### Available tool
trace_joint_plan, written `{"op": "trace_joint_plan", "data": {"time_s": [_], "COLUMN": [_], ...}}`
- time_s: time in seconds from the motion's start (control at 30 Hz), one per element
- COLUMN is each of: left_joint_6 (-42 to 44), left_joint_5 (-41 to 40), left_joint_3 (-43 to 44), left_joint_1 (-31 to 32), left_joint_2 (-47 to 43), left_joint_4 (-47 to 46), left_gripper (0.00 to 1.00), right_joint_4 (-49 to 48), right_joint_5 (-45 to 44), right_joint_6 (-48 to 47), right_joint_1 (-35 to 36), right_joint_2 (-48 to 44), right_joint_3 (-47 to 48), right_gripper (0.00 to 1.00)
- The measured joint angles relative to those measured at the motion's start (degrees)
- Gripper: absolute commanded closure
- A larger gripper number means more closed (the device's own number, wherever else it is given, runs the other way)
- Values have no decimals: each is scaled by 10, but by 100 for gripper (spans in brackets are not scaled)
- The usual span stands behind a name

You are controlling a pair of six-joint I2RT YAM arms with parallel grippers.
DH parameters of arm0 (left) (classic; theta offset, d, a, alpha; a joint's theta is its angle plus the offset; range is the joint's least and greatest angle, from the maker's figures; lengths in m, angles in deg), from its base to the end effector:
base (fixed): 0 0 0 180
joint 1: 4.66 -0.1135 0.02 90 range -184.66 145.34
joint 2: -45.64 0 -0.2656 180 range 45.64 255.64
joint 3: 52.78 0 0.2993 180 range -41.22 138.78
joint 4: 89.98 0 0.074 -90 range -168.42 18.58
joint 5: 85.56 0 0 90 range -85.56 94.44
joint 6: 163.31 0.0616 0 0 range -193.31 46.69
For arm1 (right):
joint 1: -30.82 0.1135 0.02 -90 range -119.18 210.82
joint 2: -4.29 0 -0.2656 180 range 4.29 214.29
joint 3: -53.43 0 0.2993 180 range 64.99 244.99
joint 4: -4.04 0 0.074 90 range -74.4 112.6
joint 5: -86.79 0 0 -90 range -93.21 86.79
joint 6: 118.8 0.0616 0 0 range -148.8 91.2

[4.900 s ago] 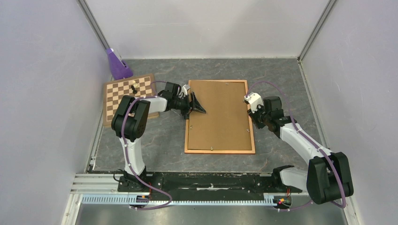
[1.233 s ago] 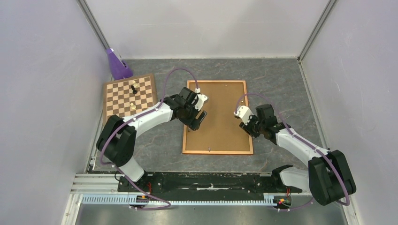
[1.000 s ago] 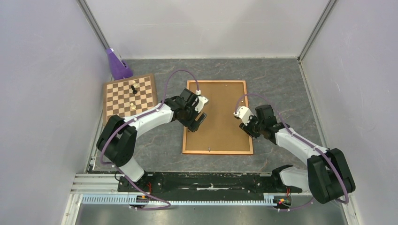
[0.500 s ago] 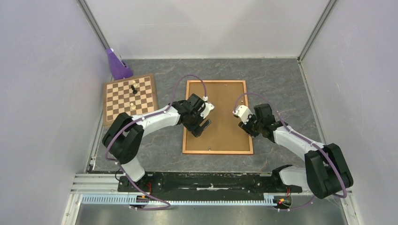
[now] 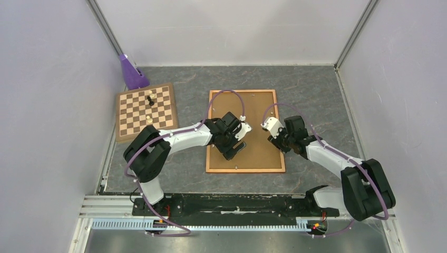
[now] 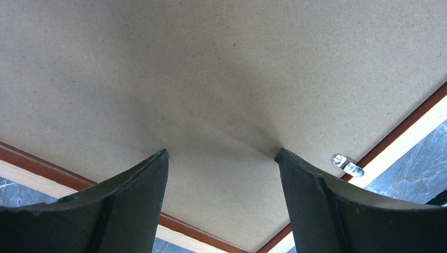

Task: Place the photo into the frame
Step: Install the photo frame at the center of the board.

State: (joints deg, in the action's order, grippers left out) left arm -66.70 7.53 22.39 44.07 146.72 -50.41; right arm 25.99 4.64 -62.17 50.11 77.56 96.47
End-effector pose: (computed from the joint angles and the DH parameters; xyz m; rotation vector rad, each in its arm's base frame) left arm 0.2590 -0.3002 0.1201 1.2901 2.4257 -0.2837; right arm 0.2662 0.1021 0.1105 -1.1476 2.1880 0.0645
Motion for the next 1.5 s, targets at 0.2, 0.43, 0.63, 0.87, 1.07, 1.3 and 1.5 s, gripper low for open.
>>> {"op": "trace_joint_plan", "data": {"time_s": [0.2, 0.43, 0.63, 0.87, 1.07, 1.3, 1.5], "left_joint_6": [3, 9, 12, 18, 26, 49, 66], "left_joint_5": [1, 2, 2, 3, 4, 3, -7], "left_joint_3": [5, 9, 15, 17, 17, 19, 25], "left_joint_1": [3, 6, 12, 20, 29, 39, 51], "left_joint_2": [6, 12, 17, 22, 26, 31, 36], "left_joint_4": [-3, -4, -7, -18, -31, -42, -47], "left_gripper": [20, 23, 24, 28, 32, 35, 35], "right_joint_4": [0, -2, -5, -9, -15, -29, -37], "right_joint_5": [-17, -31, -51, -76, -94, -110, -118], "right_joint_6": [9, 22, 29, 39, 45, 39, 23], "right_joint_1": [0, 2, 3, 4, 5, 5, 5], "right_joint_2": [12, 16, 19, 23, 27, 34, 38], "right_joint_3": [10, 12, 14, 16, 16, 16, 16], "right_gripper": [62, 62, 64, 66, 70, 73, 78]}}
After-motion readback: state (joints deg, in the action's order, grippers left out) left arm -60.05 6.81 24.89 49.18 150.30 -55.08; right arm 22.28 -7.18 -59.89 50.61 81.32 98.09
